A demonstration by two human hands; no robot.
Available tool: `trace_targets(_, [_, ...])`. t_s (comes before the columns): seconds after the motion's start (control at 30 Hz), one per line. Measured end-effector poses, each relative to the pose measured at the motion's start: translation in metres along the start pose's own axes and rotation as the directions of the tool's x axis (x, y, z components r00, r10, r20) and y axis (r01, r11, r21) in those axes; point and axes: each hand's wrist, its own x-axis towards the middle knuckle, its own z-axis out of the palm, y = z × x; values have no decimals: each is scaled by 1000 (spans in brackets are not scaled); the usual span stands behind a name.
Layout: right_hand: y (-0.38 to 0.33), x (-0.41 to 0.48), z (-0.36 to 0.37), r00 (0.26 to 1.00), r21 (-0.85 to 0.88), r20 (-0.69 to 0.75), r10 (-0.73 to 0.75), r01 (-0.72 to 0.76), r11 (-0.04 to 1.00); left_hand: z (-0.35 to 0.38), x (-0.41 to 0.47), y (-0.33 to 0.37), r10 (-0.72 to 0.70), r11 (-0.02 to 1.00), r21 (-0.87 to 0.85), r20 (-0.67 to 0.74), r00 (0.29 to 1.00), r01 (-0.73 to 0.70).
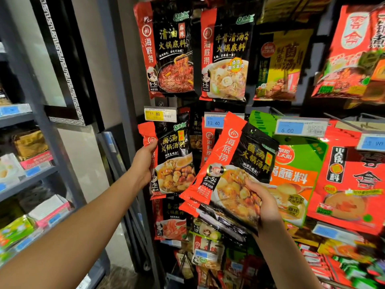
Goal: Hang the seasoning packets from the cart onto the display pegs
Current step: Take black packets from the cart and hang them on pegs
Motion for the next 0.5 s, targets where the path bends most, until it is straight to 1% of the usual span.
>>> trace_targets(0.2, [-5,-4,2,996,-51,91,3,1,999,4,15,5,-60,998,12,-27,998,60])
trace_targets(0.37, [-5,-1,-1,998,-80,63,-26,31,996,4,20,10,-108,992,62,-44,993,111])
trace_targets(0.5, [-4,0,-1,998,-105,52,-23,28,994,2,20,16,-95,989,108,-59,994,101])
